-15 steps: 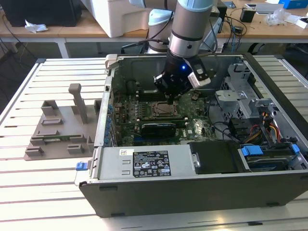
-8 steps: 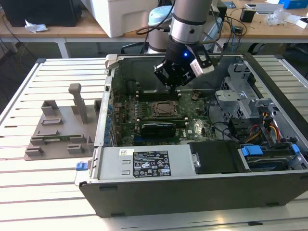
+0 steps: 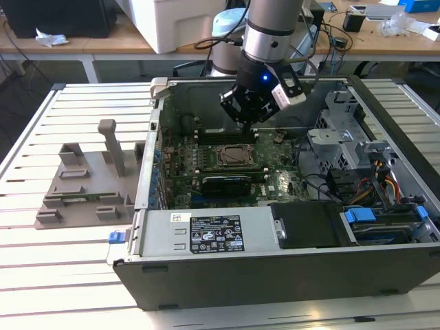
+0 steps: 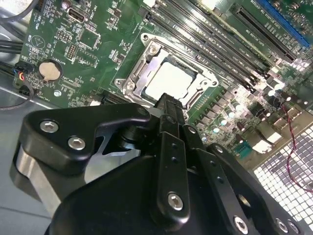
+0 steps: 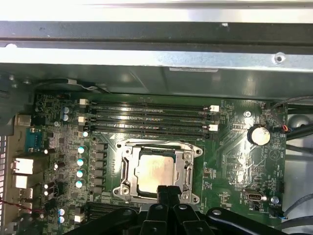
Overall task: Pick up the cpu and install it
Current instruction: 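Install the second cpu locking lever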
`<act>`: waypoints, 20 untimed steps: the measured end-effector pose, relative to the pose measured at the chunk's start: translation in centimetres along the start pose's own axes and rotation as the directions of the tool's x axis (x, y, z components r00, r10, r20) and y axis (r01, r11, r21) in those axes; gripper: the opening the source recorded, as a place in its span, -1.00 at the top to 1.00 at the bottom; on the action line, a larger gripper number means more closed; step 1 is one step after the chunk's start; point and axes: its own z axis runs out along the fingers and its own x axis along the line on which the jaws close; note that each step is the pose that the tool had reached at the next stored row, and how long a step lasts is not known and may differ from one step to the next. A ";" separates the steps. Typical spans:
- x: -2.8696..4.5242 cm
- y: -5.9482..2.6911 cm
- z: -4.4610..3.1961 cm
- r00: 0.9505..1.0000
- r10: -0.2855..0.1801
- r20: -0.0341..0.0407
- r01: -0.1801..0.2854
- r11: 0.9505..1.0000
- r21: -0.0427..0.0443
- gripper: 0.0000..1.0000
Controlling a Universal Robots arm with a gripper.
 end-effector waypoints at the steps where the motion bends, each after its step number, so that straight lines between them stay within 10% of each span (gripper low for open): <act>1: 0.00 0.00 0.00 1.000 0.000 0.000 0.000 1.000 0.000 0.79; 7: 0.30 -3.52 0.20 1.000 0.000 0.000 0.000 1.000 -0.002 0.79; 9: 0.81 -4.30 0.49 1.000 -0.002 0.001 0.002 1.000 -0.015 0.79; 11: 1.82 -4.49 0.83 1.000 -0.003 0.001 0.003 1.000 -0.031 0.79; 20: 3.42 -4.62 3.75 1.000 -0.005 0.002 0.005 0.999 -0.032 0.79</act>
